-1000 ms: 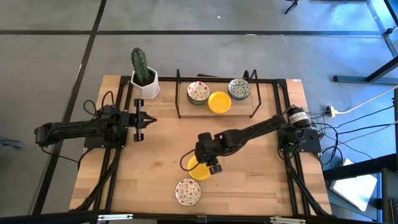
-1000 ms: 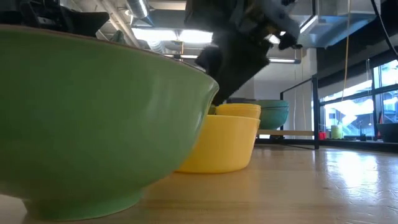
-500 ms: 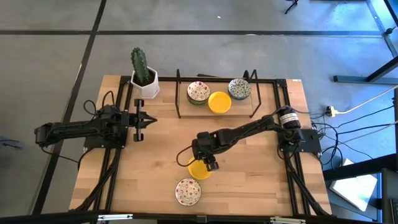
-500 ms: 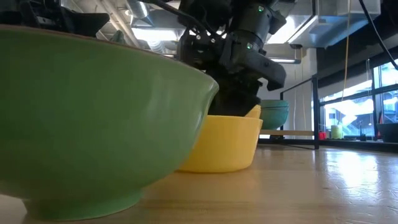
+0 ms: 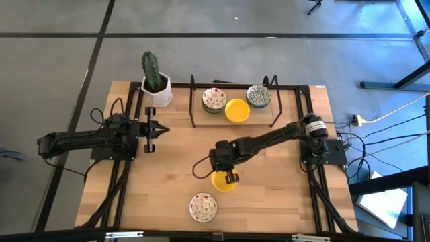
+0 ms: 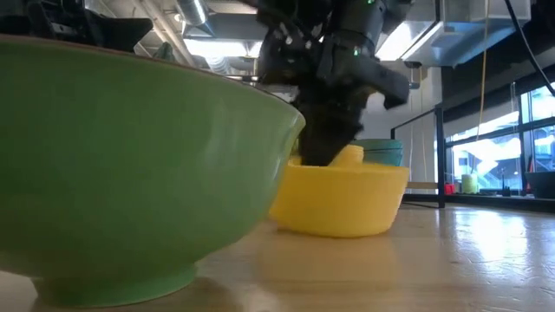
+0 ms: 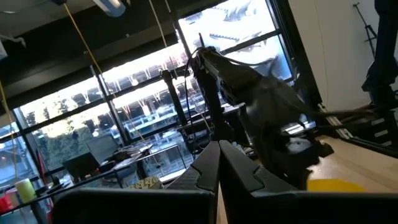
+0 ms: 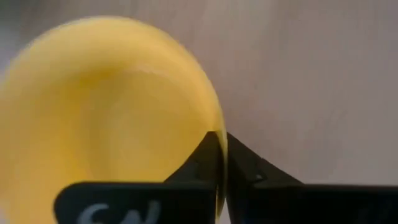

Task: Pick & Place Mini bowls
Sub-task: Stack the yellow bowl on top of the yellow bowl on the shelf

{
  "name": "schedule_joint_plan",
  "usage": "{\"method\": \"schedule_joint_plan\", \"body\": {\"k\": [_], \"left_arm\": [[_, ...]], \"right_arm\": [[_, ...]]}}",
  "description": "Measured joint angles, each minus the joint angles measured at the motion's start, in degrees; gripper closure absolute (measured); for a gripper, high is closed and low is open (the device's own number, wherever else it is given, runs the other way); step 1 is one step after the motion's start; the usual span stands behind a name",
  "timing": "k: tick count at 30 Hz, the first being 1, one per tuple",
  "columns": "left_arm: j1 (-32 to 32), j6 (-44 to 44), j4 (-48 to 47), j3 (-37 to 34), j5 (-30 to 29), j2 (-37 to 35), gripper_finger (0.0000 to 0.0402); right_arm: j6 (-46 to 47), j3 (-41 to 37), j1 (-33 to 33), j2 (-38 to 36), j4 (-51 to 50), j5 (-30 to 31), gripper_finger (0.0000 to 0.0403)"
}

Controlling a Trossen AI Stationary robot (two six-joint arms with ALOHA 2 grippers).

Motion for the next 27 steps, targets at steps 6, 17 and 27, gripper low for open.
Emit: {"method": "schedule_joint_plan", "body": {"k": [6, 17, 27], "left_arm": [[0.0, 0.0, -0.1, 0.0, 0.0, 0.0, 0.0398], [0.0, 0.0, -0.8, 0.0, -0.1, 0.0, 0.0398], [0.0, 0.0, -0.9, 0.0, -0.2, 0.0, 0.0398]], "right_arm": [[-1.5, -0.6, -1.8, -7.9, -1.5, 1.1, 0.0397], [1.4, -21.4, -7.0, -36.4, 12.8, 1.2, 0.0399], [7.5, -48.4, -14.1, -65.5, 23.9, -1.2, 0.0399]]}}
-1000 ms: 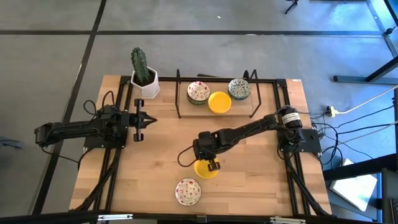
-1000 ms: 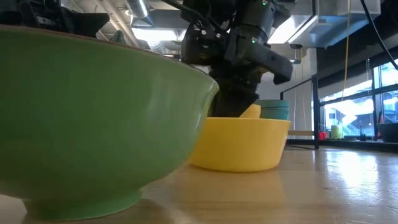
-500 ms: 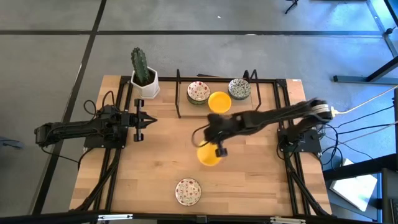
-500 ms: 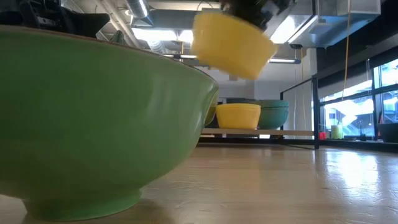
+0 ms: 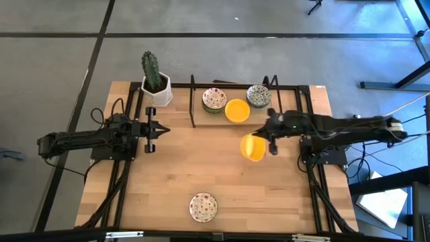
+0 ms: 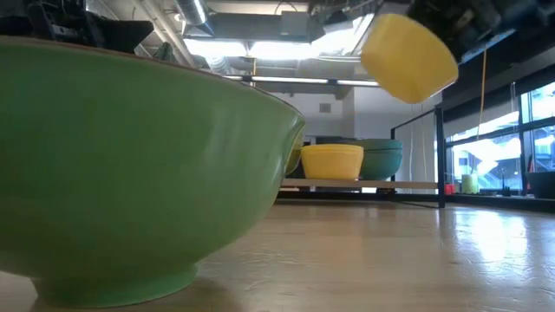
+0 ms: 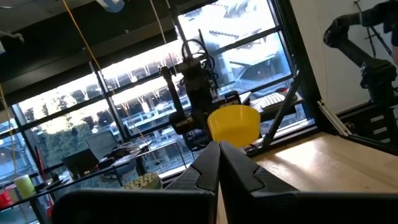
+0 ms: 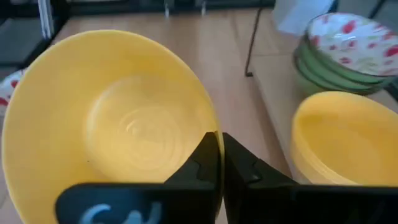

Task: Pick & Place Mini bowls
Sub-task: Stack the yellow bowl on top of the yellow bowl on the shelf

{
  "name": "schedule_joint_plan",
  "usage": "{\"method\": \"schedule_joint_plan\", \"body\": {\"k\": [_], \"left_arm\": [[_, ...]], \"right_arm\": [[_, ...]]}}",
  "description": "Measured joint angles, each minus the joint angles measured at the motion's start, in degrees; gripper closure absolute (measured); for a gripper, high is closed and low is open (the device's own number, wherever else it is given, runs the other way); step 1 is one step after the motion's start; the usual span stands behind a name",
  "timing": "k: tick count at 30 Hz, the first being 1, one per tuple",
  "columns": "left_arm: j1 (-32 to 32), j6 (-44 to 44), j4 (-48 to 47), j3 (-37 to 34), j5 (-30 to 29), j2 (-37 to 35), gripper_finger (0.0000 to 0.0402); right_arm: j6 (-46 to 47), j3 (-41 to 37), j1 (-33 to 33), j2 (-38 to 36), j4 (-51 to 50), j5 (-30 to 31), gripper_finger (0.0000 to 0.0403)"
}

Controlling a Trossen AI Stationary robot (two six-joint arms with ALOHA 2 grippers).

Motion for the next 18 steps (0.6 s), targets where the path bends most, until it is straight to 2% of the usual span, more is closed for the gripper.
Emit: {"method": "schedule_joint_plan", "body": {"k": [6, 13, 18], "left_arm": [[0.0, 0.0, 0.0, 0.0, 0.0, 0.0, 0.0398], [0.0, 0.0, -0.4, 0.0, 0.0, 0.0, 0.0398], [0.0, 0.0, -0.4, 0.0, 0.0, 0.0, 0.0398]], "right_arm": [[2.1, -6.9, -0.8, -12.7, 3.4, -1.5, 0.0400], [5.8, -16.9, -0.8, -21.4, 8.1, -1.3, 0.0400], [10.1, -17.8, -0.8, -21.9, 8.4, 6.0, 0.0400]]}}
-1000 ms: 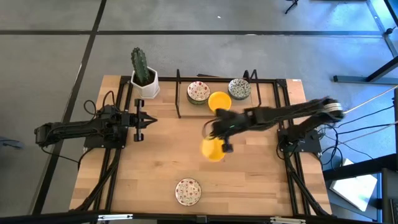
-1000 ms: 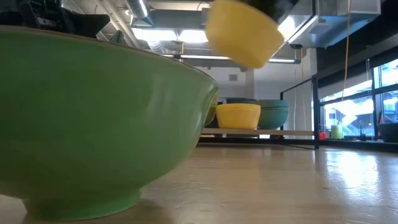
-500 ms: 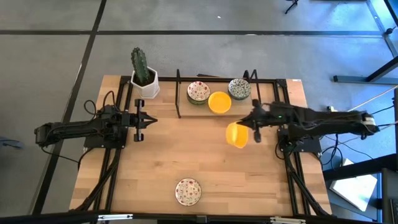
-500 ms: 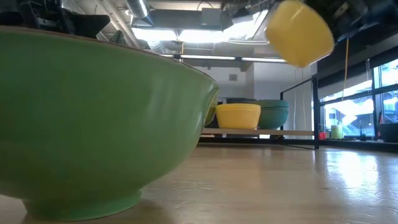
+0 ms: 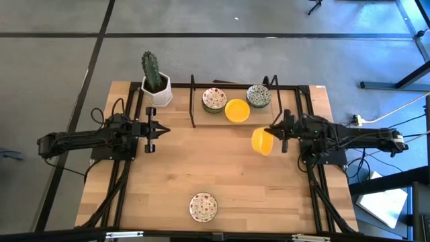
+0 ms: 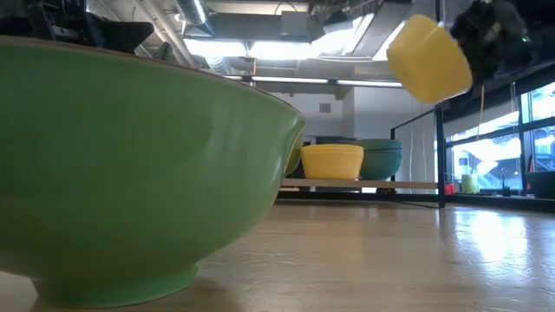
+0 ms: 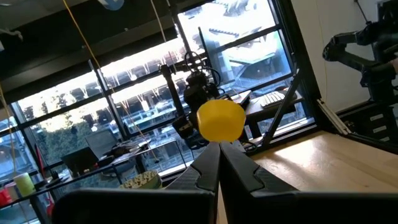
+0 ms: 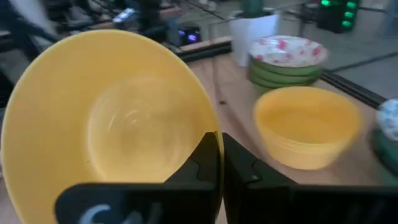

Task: Pick & Place Mini bowls
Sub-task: Stack the yellow bowl on top of the yellow bowl on the shelf

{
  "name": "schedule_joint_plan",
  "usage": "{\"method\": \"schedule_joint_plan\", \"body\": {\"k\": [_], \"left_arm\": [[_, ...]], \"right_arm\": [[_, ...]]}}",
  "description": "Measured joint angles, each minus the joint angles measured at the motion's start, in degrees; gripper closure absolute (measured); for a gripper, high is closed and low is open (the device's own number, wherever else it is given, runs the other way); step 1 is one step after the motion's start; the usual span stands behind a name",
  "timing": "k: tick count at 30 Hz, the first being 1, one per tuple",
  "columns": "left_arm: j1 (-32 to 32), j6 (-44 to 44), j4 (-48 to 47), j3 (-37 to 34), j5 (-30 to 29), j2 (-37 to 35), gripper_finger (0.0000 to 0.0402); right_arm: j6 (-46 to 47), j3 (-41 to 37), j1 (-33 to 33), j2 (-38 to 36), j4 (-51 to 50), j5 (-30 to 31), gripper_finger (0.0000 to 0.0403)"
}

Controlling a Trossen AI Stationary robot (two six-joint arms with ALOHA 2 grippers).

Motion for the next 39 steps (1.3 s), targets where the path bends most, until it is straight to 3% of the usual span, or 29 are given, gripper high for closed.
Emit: {"method": "schedule_joint_plan", "body": {"k": [6, 12, 20, 23, 28, 39], "left_arm": [[0.0, 0.0, 0.0, 0.0, -0.2, 0.0, 0.0398], [0.0, 0.0, 0.0, 0.0, -0.3, 0.0, 0.0398], [0.0, 0.9, 0.0, 0.0, -0.3, 0.0, 0.0398], [0.0, 0.9, 0.0, 0.0, -0.3, 0.0, 0.0398], [0.0, 1.0, 0.0, 0.0, -0.3, 0.0, 0.0398], [0.0, 1.0, 0.0, 0.0, -0.3, 0.0, 0.0398]], "right_arm": [[-1.6, 12.8, 0.0, 9.5, -8.0, 5.5, 0.0400], [-4.3, 31.5, -1.3, 27.3, -22.1, 12.5, 0.0400], [-12.0, 55.5, -9.6, 51.1, -40.6, 11.6, 0.0400], [-14.7, 61.5, -13.3, 57.1, -43.3, 6.9, 0.0400], [-17.6, 68.1, -17.8, 62.8, -46.3, 4.7, 0.0400], [-20.3, 67.4, -21.9, 70.8, -46.3, 4.0, 0.0400]]}}
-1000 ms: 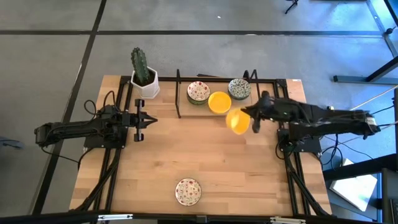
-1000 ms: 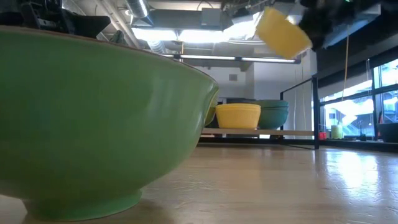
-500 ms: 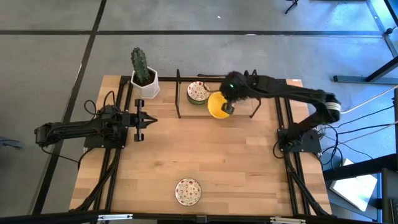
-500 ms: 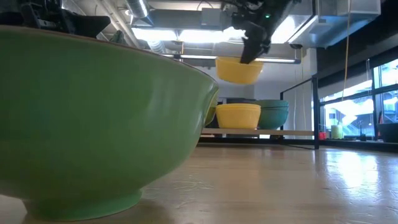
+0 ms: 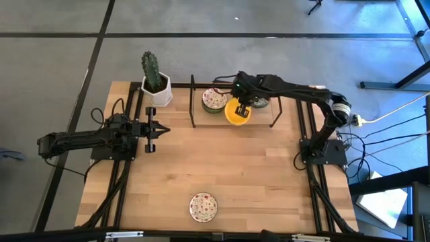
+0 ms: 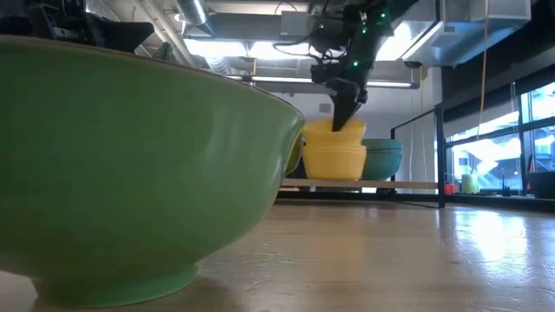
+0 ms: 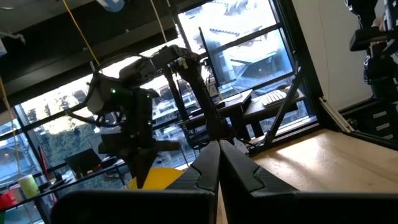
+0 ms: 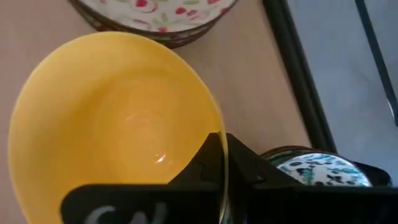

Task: Pick & Place Mini bowls
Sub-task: Stack the yellow bowl on top of the yellow bowl on the shelf

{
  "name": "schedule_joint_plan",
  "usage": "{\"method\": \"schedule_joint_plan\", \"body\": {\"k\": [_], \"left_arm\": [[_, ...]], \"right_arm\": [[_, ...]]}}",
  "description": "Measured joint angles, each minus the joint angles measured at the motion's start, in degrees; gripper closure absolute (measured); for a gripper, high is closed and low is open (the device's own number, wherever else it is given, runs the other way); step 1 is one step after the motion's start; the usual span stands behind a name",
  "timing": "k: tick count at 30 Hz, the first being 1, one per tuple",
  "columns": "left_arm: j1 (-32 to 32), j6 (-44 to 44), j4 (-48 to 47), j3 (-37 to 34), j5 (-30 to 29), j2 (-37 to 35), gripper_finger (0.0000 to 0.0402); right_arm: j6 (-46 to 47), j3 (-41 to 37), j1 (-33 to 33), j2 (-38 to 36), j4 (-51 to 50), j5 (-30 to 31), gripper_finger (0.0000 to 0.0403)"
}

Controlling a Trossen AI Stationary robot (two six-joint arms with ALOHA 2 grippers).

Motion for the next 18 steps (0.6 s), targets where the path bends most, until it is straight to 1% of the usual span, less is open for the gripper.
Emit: {"method": "schedule_joint_plan", "body": {"k": [2, 9, 15, 18], "left_arm": [[0.0, 0.0, 0.0, 0.0, 0.0, 0.0, 0.0398], [0.0, 0.0, 0.0, 0.0, 0.0, 0.0, 0.0398], [0.0, 0.0, 0.0, 0.0, 0.0, 0.0, 0.0398], [0.0, -0.1, 0.0, 0.0, 0.0, 0.0, 0.0398]], "right_arm": [[-0.2, 0.1, -0.5, 0.0, 0.6, -0.2, 0.0400], [0.0, 0.1, -2.2, 0.0, 0.3, -4.6, 0.0394], [0.3, 0.1, -2.2, 1.5, -1.4, -5.3, 0.0392], [0.0, 0.1, -2.2, 3.0, -2.9, -5.3, 0.0381]]}}
